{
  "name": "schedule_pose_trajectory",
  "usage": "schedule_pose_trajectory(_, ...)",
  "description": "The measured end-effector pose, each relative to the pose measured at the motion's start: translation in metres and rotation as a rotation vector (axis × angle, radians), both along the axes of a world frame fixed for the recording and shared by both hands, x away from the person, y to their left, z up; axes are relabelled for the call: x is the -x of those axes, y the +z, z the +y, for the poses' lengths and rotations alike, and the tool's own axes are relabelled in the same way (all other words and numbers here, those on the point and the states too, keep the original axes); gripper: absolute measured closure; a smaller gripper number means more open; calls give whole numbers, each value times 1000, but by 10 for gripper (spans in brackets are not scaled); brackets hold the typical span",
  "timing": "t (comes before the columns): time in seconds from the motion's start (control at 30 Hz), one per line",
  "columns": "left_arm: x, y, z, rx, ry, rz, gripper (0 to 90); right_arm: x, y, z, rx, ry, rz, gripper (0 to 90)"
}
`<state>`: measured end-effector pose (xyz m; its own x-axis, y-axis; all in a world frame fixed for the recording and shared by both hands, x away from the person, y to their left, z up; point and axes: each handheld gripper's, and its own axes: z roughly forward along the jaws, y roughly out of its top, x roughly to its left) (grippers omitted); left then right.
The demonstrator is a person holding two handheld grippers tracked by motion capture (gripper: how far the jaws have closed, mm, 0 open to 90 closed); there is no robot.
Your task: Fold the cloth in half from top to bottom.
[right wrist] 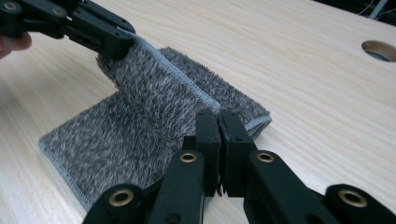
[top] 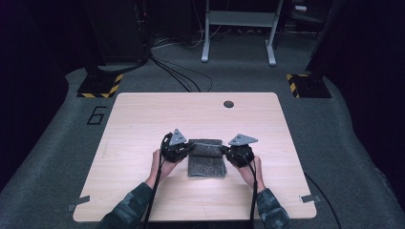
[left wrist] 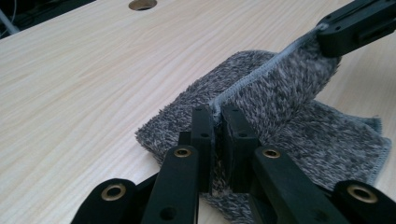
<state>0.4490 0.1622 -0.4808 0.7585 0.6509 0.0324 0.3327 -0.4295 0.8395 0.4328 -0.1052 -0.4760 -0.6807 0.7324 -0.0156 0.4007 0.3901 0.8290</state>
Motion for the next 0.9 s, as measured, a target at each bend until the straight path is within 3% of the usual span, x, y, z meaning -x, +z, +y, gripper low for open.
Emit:
schedule_pose_trajectory(0.37, 14, -3, -1, -8, -28, 9, 832, 9, -4, -5, 7, 6, 2, 876)
schedule_pose_trajectory(0.63, 17, -18, 0, -17, -36, 60, 807, 16, -17, -3, 30, 22, 37, 867)
schedule_pose_trajectory(0.7, 19, -20, 1, -19, -48, 86, 776, 19, -21, -3, 38, 28, 58, 848)
schedule_pose_trajectory(0.73, 20, -21, 2, -16, -45, 81, 750, 20, -22, -4, 37, 34, 62, 829)
schedule_pose_trajectory(0.77, 21, -21, 3, -16, -53, 106, 707, 22, -23, -5, 41, 42, 66, 815)
schedule_pose_trajectory(0.9, 27, -18, 12, -6, -40, 125, 513, 27, -17, -17, 28, 35, 74, 718)
